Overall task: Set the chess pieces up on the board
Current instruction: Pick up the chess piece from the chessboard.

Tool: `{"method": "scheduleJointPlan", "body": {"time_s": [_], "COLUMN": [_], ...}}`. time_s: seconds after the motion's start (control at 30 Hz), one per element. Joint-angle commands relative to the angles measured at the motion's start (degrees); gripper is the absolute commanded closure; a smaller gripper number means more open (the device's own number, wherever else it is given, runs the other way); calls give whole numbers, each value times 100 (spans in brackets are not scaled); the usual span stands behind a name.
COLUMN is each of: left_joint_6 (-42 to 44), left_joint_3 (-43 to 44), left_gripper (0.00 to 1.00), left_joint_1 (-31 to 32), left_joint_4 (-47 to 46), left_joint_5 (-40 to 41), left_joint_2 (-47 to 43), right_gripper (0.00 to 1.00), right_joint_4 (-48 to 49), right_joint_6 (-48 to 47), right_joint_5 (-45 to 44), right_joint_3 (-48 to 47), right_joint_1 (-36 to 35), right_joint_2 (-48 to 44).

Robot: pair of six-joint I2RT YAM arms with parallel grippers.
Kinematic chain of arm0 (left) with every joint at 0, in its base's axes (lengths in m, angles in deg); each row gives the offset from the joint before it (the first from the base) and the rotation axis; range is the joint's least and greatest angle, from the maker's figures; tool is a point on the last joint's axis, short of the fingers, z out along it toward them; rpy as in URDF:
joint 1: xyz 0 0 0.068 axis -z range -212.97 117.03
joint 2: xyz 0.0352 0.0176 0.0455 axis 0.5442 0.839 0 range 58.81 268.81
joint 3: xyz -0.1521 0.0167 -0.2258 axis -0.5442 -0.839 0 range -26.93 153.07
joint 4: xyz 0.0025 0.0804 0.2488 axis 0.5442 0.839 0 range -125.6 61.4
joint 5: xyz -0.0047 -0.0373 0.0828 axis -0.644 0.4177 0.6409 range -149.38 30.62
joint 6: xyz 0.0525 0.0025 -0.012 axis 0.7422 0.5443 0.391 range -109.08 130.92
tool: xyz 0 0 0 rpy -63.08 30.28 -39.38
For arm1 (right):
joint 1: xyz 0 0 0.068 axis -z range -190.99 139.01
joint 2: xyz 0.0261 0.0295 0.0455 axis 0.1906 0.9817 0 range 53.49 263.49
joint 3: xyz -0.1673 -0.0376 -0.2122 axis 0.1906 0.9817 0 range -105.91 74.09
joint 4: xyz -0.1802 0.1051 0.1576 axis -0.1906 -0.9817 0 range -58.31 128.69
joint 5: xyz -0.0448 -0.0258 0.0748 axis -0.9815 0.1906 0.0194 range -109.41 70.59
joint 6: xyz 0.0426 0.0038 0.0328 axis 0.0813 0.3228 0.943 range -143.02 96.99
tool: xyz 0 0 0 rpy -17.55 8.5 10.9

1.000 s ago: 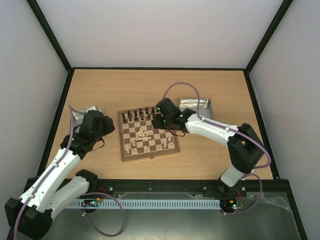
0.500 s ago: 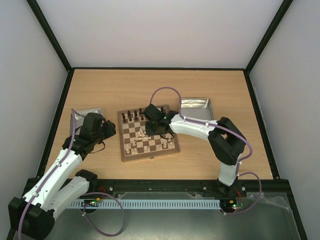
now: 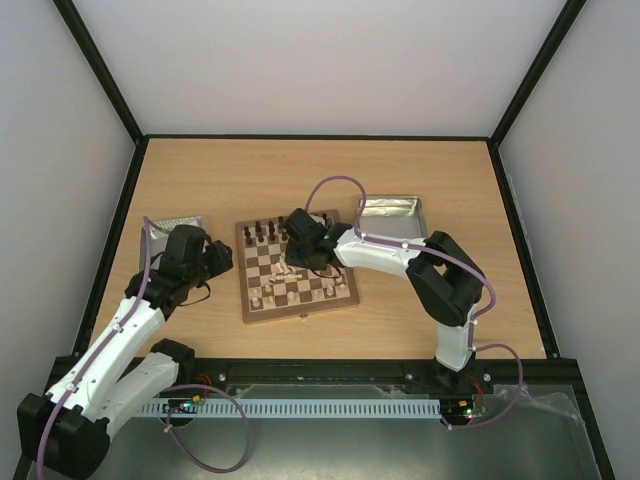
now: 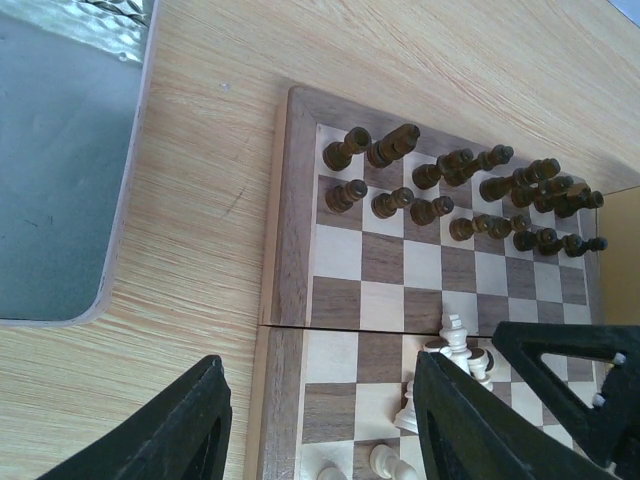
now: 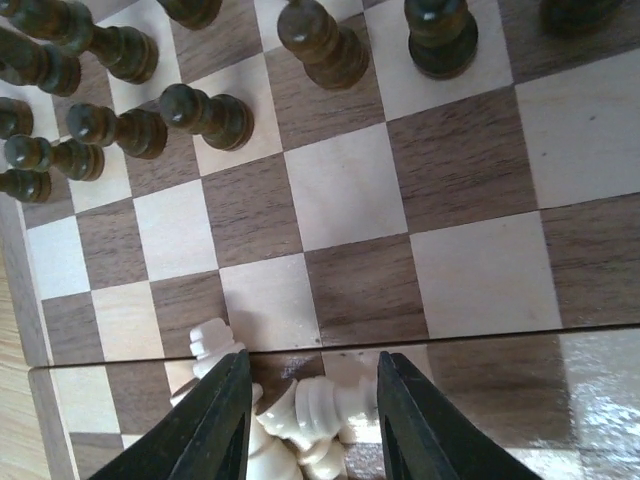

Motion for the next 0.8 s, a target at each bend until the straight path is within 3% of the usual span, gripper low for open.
{"method": "scheduleJointPlan", "body": {"time_s": [0.0,0.17,0.53,0.77], "left_joint_6": [74,93,108,109], "left_joint_3": [-80,-91,-110,-106], "left_gripper": [48,48,48,48], "left_joint_1": [-38,-38,-39,-35], "left_joint_4": [-89,-110,-139,-129], "left_joint_5": [-35,-68,-119,-106], "left_joint_2": [-67,-102,-140,-146], "right_gripper": [67,68,69,57], "right_joint_4": [196,42,-770,-701], "right_joint_6": [625,609,-540,-1514], "right_joint_5": [11,-254,-792,-211], "right_joint_3": [117,134,-26,-289], "right_joint_1": [8,8,-1,-5], "right_joint_2": [170,120,-92,-252]}}
